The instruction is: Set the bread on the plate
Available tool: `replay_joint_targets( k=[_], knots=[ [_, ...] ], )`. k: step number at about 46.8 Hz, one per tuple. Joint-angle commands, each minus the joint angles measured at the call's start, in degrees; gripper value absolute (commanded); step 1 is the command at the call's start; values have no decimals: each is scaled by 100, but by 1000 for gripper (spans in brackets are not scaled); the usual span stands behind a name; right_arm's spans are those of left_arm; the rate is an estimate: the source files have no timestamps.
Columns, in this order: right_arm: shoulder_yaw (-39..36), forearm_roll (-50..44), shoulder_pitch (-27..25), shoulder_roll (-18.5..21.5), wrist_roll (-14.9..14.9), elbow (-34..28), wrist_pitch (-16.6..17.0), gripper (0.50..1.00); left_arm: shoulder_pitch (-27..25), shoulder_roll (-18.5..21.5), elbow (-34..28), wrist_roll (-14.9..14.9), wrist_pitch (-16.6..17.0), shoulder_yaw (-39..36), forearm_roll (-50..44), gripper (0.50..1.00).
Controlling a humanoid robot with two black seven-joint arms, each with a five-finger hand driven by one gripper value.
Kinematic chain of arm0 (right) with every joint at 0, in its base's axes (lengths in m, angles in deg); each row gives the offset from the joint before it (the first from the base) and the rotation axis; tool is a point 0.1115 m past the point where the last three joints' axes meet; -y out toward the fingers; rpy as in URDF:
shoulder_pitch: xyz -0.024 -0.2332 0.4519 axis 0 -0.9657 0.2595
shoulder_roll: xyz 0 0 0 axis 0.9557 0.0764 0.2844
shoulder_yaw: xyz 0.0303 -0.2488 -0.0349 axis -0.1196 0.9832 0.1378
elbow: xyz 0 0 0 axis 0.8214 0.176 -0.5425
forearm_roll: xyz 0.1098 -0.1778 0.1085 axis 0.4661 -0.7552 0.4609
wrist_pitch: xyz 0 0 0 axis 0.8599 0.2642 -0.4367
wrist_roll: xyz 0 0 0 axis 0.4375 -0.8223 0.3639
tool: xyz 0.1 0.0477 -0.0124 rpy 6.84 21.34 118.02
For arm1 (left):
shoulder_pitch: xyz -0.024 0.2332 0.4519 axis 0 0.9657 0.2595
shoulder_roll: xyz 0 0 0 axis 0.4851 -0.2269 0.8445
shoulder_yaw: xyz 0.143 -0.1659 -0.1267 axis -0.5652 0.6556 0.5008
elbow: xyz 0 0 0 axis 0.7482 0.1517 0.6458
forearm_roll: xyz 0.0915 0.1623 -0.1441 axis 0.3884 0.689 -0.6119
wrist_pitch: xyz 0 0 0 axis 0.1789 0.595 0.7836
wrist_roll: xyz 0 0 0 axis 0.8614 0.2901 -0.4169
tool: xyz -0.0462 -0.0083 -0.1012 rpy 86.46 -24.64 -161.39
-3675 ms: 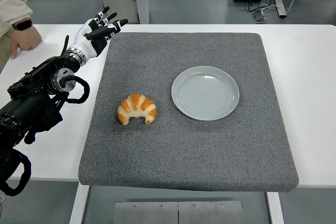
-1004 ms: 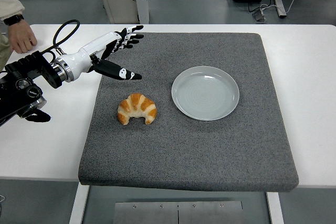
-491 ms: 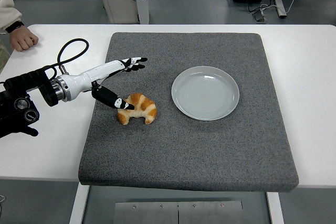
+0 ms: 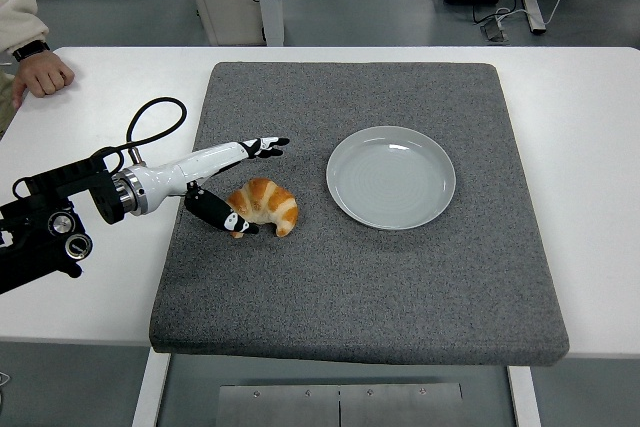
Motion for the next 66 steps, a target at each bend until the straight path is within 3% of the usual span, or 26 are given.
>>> replay_joint_targets(
  k=[1, 30, 57, 63, 66],
  knots=[
    [0, -2, 0, 0, 1, 0, 0, 1000, 0, -112, 182, 36, 107, -119, 0, 969],
    [0, -2, 0, 0, 1, 0, 0, 1000, 35, -481, 842, 519, 125, -154, -35, 969],
    [0, 6, 0, 0, 1, 0, 0, 1000, 167, -552, 842, 537, 353, -172, 0, 960],
    [0, 6, 0, 0, 1, 0, 0, 1000, 193, -552, 851, 598, 442, -172, 96, 922],
    [0, -2, 0, 0, 1, -9, 0, 1000, 202, -552, 851, 598, 468, -181, 246, 862]
  ],
)
